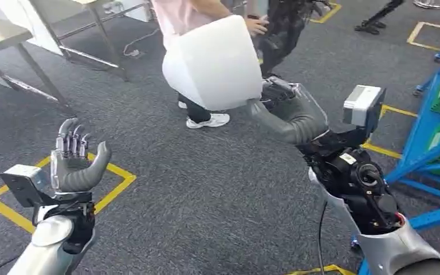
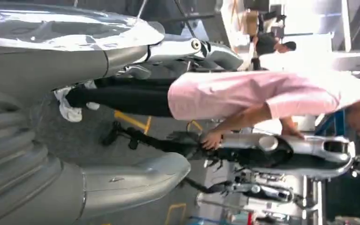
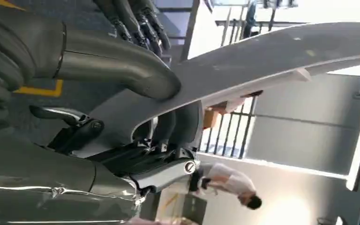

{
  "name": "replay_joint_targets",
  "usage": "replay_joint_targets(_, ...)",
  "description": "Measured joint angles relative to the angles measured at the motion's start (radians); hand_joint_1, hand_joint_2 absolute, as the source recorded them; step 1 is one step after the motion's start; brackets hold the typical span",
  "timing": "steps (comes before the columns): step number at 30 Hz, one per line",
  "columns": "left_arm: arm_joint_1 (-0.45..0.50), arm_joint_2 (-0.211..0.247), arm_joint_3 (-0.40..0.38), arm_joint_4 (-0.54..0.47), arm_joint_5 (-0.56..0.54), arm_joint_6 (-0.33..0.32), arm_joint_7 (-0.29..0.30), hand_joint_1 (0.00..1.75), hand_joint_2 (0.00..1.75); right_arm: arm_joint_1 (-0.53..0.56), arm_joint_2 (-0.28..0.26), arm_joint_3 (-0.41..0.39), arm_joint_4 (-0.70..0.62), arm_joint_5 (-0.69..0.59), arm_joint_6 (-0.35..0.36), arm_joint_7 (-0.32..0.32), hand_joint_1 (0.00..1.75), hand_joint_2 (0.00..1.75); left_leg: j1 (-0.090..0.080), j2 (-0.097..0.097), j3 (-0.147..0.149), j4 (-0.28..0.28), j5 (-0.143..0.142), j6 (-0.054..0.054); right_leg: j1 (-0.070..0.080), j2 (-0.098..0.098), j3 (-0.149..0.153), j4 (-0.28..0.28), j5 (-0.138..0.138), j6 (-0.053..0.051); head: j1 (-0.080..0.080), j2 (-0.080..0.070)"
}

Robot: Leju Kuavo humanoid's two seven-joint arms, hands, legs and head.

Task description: Take the parts from the cabinet and place them on the table.

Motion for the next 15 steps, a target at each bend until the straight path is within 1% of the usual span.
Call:
replay_joint_targets(1, 0.002, 0.0, 0.0, 0.0, 0.0, 0.0, 0.0, 0.0, 1.75, 0.001, 0.0, 0.0, 0.006, 0.0, 0.0, -0.001, 1.75, 1.75, -0.001, -0.014, 0.0, 0.001, 0.0, 0.001, 0.0, 0.007, -0.043, 0.085, -0.027, 0.002, 0.009, 0.0)
replay_joint_targets(2, 0.003, 0.0, 0.0, 0.0, 0.0, 0.0, 0.0, 0.0, 1.75, 0.003, 0.0, 0.0, 0.011, 0.0, 0.0, -0.001, 1.75, 1.75, -0.002, -0.029, 0.0, 0.001, 0.0, 0.001, 0.0, 0.008, -0.069, 0.125, -0.027, 0.002, 0.013, 0.0)
replay_joint_targets(3, 0.004, 0.0, 0.0, 0.0, 0.0, 0.0, 0.0, 0.0, 1.75, 0.004, 0.0, 0.0, 0.014, 0.0, 0.0, -0.001, 1.75, 1.75, -0.002, -0.043, 0.001, 0.002, -0.001, 0.001, 0.0, 0.009, -0.07, 0.113, -0.003, 0.001, 0.015, 0.0)
replay_joint_targets(4, 0.003, 0.0, 0.0, 0.0, 0.0, 0.0, 0.0, 0.0, 1.75, 0.003, 0.0, 0.0, 0.017, 0.0, 0.0, -0.002, 1.75, 1.75, -0.002, -0.058, 0.001, 0.004, -0.001, 0.0, 0.0, 0.011, -0.051, 0.056, 0.04, -0.002, 0.018, 0.0)
replay_joint_targets(5, 0.003, 0.0, 0.0, 0.0, 0.0, 0.0, 0.0, 0.0, 1.75, 0.002, 0.0, 0.0, 0.02, 0.0, 0.0, -0.003, 1.75, 1.75, -0.002, -0.072, 0.003, 0.006, -0.002, -0.001, -0.001, 0.016, -0.016, -0.032, 0.094, -0.006, 0.023, 0.0)
replay_joint_targets(6, 0.003, 0.0, 0.0, 0.0, 0.0, 0.0, 0.0, 0.0, 1.75, 0.001, 0.0, 0.0, 0.022, -0.002, 0.001, -0.004, 1.75, 1.75, -0.001, -0.087, 0.004, 0.009, -0.004, -0.005, -0.001, 0.043, 0.024, -0.134, 0.149, -0.01, 0.027, 0.0)
replay_joint_targets(7, 0.003, 0.0, 0.0, 0.001, 0.0, -0.001, -0.001, 0.0, 1.75, 0.001, 0.0, 0.0, 0.023, -0.006, 0.002, -0.005, 1.75, 1.75, 0.001, -0.095, -0.001, 0.009, -0.005, -0.008, -0.005, 0.093, 0.046, -0.176, 0.148, -0.016, 0.029, 0.0)
replay_joint_targets(8, 0.0, 0.0, 0.0, 0.001, 0.0, -0.001, -0.002, 0.0, 1.75, 0.0, 0.0, 0.0, 0.025, -0.011, 0.003, -0.006, 1.75, 1.75, -0.002, -0.108, -0.011, 0.019, -0.002, -0.015, -0.008, 0.104, 0.053, -0.2, 0.146, -0.016, 0.02, 0.0)
replay_joint_targets(9, 0.0, 0.0, 0.0, 0.001, 0.0, -0.001, -0.004, 0.0, 1.75, -0.003, 0.0, 0.0, 0.028, -0.016, 0.004, -0.006, 1.75, 1.75, 0.006, -0.119, -0.023, 0.019, 0.003, -0.023, -0.003, 0.093, 0.059, -0.202, 0.136, -0.017, 0.023, 0.0)
replay_joint_targets(10, 0.003, 0.0, 0.0, 0.001, 0.0, -0.001, -0.003, 0.0, 1.75, -0.003, 0.0, 0.0, 0.03, -0.018, 0.006, -0.007, 1.75, 1.75, 0.009, -0.129, -0.026, 0.016, 0.006, -0.029, 0.0, 0.086, 0.057, -0.202, 0.137, -0.019, 0.021, 0.0)
replay_joint_targets(11, 0.005, 0.001, 0.0, 0.001, 0.0, -0.001, -0.004, 0.0, 1.75, -0.003, 0.0, 0.001, 0.033, -0.018, 0.006, -0.008, 1.75, 1.75, 0.01, -0.141, -0.026, 0.012, 0.011, -0.036, 0.001, 0.076, 0.059, -0.203, 0.139, -0.023, 0.021, 0.0)
replay_joint_targets(12, 0.005, 0.003, 0.0, 0.001, 0.001, -0.001, -0.005, 0.0, 1.75, -0.005, 0.001, 0.001, 0.036, -0.019, 0.007, -0.009, 1.75, 1.75, 0.003, -0.137, -0.029, 0.015, 0.007, -0.039, -0.012, 0.06, 0.068, -0.213, 0.143, -0.03, 0.022, 0.0)
replay_joint_targets(13, 0.003, 0.003, 0.0, 0.002, 0.0, -0.001, -0.007, 0.0, 1.75, -0.007, 0.001, 0.001, 0.039, -0.019, 0.008, -0.008, 1.75, 1.75, -0.005, -0.066, -0.04, 0.046, -0.015, -0.046, -0.011, 0.049, 0.071, -0.217, 0.145, -0.035, 0.016, 0.0)
replay_joint_targets(14, 0.0, 0.003, 0.0, 0.002, 0.001, -0.001, -0.008, 0.0, 1.75, -0.009, 0.001, 0.0, 0.04, -0.019, 0.008, -0.01, 1.75, 1.75, -0.003, -0.028, -0.073, 0.111, -0.052, -0.05, -0.009, 0.036, 0.071, -0.216, 0.145, -0.04, -0.001, 0.0)
replay_joint_targets(15, 0.0, 0.003, 0.0, 0.002, 0.001, -0.001, -0.008, 0.0, 1.75, -0.008, 0.001, 0.001, 0.042, -0.019, 0.009, -0.01, 1.75, 1.75, 0.0, -0.011, -0.113, 0.193, -0.087, -0.054, -0.006, 0.025, 0.071, -0.216, 0.144, -0.041, -0.007, 0.0)
